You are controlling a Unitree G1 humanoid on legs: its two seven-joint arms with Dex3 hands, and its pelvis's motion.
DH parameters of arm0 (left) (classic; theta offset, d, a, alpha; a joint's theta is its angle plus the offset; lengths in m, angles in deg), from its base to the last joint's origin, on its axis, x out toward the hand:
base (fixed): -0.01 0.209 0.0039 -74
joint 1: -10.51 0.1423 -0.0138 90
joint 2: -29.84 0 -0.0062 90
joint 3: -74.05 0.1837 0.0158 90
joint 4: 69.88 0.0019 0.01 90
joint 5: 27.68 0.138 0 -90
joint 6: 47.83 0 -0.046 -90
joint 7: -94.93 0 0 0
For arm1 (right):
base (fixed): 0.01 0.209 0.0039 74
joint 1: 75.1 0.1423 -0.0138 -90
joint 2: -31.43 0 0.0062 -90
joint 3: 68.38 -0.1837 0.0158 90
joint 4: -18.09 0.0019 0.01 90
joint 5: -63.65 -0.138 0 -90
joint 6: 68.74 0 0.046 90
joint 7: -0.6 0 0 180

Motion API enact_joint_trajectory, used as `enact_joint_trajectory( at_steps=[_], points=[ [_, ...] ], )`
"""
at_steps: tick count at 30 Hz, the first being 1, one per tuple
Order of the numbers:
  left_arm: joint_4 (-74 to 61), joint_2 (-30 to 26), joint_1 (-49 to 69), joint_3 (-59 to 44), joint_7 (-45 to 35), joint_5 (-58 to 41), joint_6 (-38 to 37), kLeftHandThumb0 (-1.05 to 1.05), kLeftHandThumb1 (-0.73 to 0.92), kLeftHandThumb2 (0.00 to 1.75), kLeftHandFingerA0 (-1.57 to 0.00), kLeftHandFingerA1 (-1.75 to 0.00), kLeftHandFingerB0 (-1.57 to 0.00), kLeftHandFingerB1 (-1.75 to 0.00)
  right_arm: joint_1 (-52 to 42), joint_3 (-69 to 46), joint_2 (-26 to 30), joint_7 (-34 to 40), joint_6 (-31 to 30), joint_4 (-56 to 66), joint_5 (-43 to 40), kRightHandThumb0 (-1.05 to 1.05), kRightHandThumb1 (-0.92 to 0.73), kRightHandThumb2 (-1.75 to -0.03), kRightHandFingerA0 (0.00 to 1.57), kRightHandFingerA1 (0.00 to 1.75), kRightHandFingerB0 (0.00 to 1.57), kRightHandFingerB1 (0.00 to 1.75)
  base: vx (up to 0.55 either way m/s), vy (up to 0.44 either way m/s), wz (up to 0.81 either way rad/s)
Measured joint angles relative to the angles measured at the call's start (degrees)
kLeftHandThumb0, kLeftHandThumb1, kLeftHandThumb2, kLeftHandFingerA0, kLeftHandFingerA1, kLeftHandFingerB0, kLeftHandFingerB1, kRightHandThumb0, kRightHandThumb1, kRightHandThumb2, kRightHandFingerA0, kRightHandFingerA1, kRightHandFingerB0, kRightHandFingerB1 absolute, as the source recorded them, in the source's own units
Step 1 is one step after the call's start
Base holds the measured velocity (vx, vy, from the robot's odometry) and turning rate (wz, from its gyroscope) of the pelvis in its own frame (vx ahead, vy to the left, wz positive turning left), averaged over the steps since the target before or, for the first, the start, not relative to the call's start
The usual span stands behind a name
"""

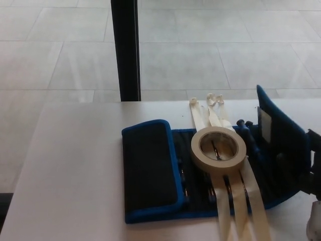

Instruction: The robot uses its right hand to open a black folded toolkit cover kept in the middle of the desk

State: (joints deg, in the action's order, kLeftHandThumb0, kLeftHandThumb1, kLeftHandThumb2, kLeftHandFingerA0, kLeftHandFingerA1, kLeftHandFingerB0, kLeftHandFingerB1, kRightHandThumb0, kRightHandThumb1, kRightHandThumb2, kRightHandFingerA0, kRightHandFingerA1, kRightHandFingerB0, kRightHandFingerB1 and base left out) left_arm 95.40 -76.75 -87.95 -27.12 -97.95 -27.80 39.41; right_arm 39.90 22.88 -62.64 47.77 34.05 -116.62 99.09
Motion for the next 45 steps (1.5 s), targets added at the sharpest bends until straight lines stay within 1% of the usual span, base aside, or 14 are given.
enact_joint_trajectory(
  at_steps=[12, 15, 16, 19, 21, 24, 29, 31, 32, 38, 40, 41, 42, 45],
  points=[
    [0.00, 0.07, -0.03, 0.02, 0.00, 0.00, 0.00, -1.02, 0.92, 0.76, -0.27, -0.49, -0.28, -0.35, 3.02, -14.10, -0.30, -1.55, -0.49, -0.34, -8.04, -0.31, -0.62, -0.89, 0.64, 1.56, 0.65, 1.39, 0.00, 0.000, 0.00],
    [0.00, 0.07, -0.04, 0.02, 0.00, 0.00, 0.00, -1.00, 0.92, 0.80, -0.27, -0.49, -0.22, -0.34, 4.06, -18.27, -0.23, -1.63, -0.76, -0.80, -10.22, -0.34, -0.75, -0.83, 0.35, 1.46, 0.36, 1.28, 0.00, 0.000, 0.00],
    [0.00, 0.07, -0.04, 0.02, 0.00, 0.00, 0.00, -1.00, 0.92, 0.79, -0.27, -0.49, -0.22, -0.34, 4.26, -19.16, -0.19, -1.65, -0.84, -0.97, -10.69, -0.38, -0.88, -0.77, 0.15, 1.13, 0.15, 1.07, 0.00, 0.000, 0.00],
    [0.00, 0.07, -0.03, 0.02, 0.00, 0.00, 0.00, -1.04, 0.92, 0.79, -0.26, -0.49, -0.21, -0.33, 5.17, -23.41, 0.05, -1.70, -1.22, -1.99, -12.90, -0.46, -0.86, -0.85, 0.05, 1.29, 0.00, 1.10, 0.00, 0.000, 0.00],
    [0.00, 0.07, -0.03, 0.02, 0.00, 0.00, 0.00, -1.03, 0.92, 0.79, -0.26, -0.51, -0.23, -0.34, 5.80, -26.67, 0.23, -1.73, -1.57, -2.68, -14.61, -0.50, -0.92, -0.84, 0.00, 0.34, 0.00, 0.24, 0.00, 0.000, 0.00],
    [0.00, 0.07, -0.04, 0.02, 0.00, 0.00, 0.00, -0.98, 0.91, 0.80, -0.27, -0.50, -0.22, -0.34, 6.86, -30.66, 0.78, -2.01, -2.09, -3.49, -16.83, -0.50, -0.92, -0.91, 0.00, 0.00, 0.00, 0.00, 0.00, 0.000, 0.00],
    [0.00, 0.07, -0.03, 0.04, -0.01, 0.00, 0.00, -1.00, 0.92, 0.81, -0.27, -0.50, -0.23, -0.34, 7.83, -37.34, 2.62, -2.82, -3.29, -4.51, -20.53, -0.51, -0.92, -0.87, 0.00, 0.00, 0.00, 0.00, 0.00, 0.000, 0.00],
    [0.00, 0.07, -0.02, 0.05, 0.00, 0.00, 0.00, -1.02, 0.91, 0.81, -0.26, -0.50, -0.22, -0.34, 8.13, -40.33, 3.72, -3.27, -3.95, -4.78, -22.29, -0.42, -0.84, -0.72, 0.03, 0.79, 0.09, 0.77, 0.00, 0.000, 0.00],
    [0.00, 0.07, -0.04, 0.06, -0.01, 0.00, 0.00, -0.99, 0.92, 0.81, -0.26, -0.50, -0.23, -0.34, 8.30, -41.59, 4.33, -3.46, -4.21, -5.00, -22.99, -0.51, -0.73, -0.67, 0.86, 1.72, 0.27, 0.83, 0.00, 0.000, 0.00],
    [-0.01, 0.06, 0.06, 0.07, -0.01, 0.00, 0.00, -1.01, 0.91, 0.79, -0.27, -0.49, -0.21, -0.34, 8.14, -50.56, 12.60, -5.99, -7.07, -7.09, -28.06, -0.65, -0.72, -0.62, 0.72, 1.57, 0.15, 0.58, 0.00, 0.000, 0.00],
    [-0.01, 0.05, 0.05, 0.07, -0.01, 0.00, 0.00, -0.99, 0.92, 0.79, -0.26, -0.49, -0.22, -0.34, 7.44, -52.44, 15.17, -7.10, -7.94, -7.52, -29.24, -0.69, -0.75, -0.62, 0.27, 1.13, 0.11, 0.55, 0.00, 0.000, 0.00],
    [-0.01, 0.03, 0.09, 0.06, -0.01, 0.00, 0.00, -1.00, 0.91, 0.81, -0.26, -0.50, -0.21, -0.34, 6.46, -54.13, 17.58, -8.33, -8.83, -8.11, -30.31, -0.72, -0.75, -0.62, 0.33, 1.21, 0.10, 0.53, 0.00, 0.000, 0.00],
    [-0.01, 0.03, 0.12, 0.06, -0.02, 0.00, 0.00, -1.00, 0.92, 0.80, -0.27, -0.50, -0.21, -0.34, 5.73, -55.23, 19.02, -9.07, -9.39, -8.60, -30.97, -0.72, -0.59, -0.96, 0.41, 0.86, 0.03, 0.47, 0.00, 0.000, 0.00],
    [-0.01, 0.02, 0.22, 0.06, -0.03, 0.00, 0.00, -0.98, 0.92, 0.79, -0.27, -0.49, -0.26, -0.34, 2.57, -58.66, 23.03, -11.83, -11.23, -10.02, -33.19, -0.73, -0.60, -0.96, 0.42, 0.89, 0.04, 0.49, 0.00, 0.000, 0.00]
  ],
)
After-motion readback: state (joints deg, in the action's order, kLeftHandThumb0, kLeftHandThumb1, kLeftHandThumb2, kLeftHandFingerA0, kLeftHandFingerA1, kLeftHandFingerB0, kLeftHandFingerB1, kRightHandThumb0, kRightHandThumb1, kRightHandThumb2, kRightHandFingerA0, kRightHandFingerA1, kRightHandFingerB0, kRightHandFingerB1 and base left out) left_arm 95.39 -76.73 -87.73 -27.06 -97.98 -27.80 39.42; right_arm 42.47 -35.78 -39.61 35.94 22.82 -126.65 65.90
